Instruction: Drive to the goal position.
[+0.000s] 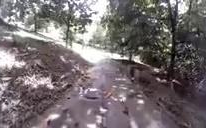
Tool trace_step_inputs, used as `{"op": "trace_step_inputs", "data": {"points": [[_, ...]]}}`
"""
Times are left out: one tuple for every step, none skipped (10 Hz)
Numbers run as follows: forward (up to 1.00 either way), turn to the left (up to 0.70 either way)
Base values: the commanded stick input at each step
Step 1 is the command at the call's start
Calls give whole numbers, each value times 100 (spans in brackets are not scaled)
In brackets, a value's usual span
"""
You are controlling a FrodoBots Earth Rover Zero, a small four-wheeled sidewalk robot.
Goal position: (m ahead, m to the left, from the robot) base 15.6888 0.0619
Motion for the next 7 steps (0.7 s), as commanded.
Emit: {"op": "trace_step_inputs", "data": {"points": [[0,0],[0,0],[0,0],[0,0],[0,0],[0,0],[0,0]]}}
